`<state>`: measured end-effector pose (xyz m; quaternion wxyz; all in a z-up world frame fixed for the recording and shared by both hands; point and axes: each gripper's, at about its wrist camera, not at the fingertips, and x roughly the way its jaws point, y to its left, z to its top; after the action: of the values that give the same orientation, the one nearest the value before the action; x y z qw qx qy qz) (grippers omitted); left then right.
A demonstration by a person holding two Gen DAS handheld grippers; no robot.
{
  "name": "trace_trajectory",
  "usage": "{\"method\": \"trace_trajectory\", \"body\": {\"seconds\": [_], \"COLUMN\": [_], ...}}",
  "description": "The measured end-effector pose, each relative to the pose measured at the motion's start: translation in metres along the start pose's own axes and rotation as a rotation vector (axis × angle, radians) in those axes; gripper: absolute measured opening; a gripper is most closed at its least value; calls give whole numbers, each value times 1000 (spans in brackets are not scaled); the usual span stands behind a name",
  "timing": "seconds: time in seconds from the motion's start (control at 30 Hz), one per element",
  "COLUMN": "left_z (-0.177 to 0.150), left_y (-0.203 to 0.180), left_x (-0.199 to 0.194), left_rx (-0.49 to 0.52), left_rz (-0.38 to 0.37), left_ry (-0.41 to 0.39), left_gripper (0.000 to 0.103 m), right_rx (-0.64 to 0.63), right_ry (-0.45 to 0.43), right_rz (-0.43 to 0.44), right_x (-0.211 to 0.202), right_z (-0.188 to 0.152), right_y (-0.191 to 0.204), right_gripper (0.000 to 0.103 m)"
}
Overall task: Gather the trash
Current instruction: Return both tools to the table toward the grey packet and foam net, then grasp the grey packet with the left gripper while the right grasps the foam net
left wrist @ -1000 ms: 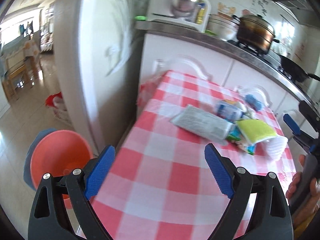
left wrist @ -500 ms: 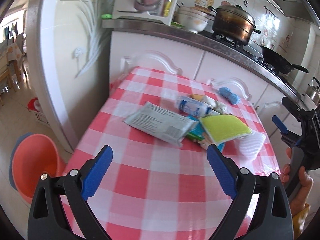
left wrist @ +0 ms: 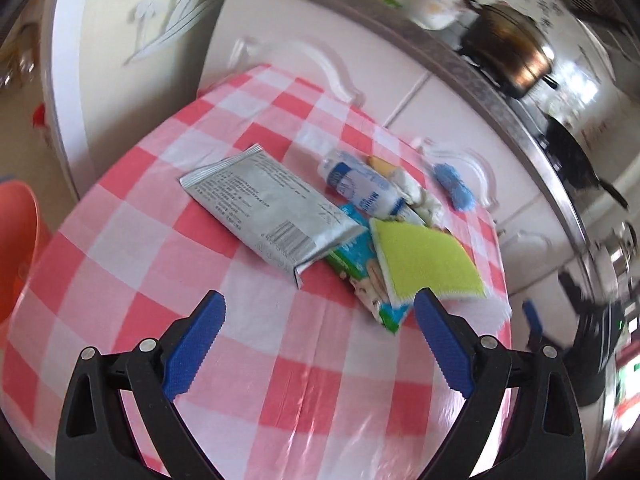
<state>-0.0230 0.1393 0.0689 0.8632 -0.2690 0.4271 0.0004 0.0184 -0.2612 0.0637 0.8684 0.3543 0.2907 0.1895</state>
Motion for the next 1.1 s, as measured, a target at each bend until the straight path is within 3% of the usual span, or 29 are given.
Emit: {"method": "trace_trajectory", "body": {"seconds": [0.23,0.47,0.9,1.1], "left_z": [18,37,63,65], "left_y": [10,10,-12,-17], "left_x": [35,64,104,114], "left_rx": [-147,-219,-83,-11], "left_rz": [41,81,370,457], "left_ry": [26,26,35,20], "left_gripper": [94,94,94,94], "right_rx": [41,-14,-1,11], "right_ry": [109,103,161,179], "right_rz": [-34,-68,-53,-45], "right_x": [19,19,32,36], "right_z": [-10,-12,-16,-19], "right_y": [-12,-4,-5,-9], "right_gripper": [99,99,99,99]}}
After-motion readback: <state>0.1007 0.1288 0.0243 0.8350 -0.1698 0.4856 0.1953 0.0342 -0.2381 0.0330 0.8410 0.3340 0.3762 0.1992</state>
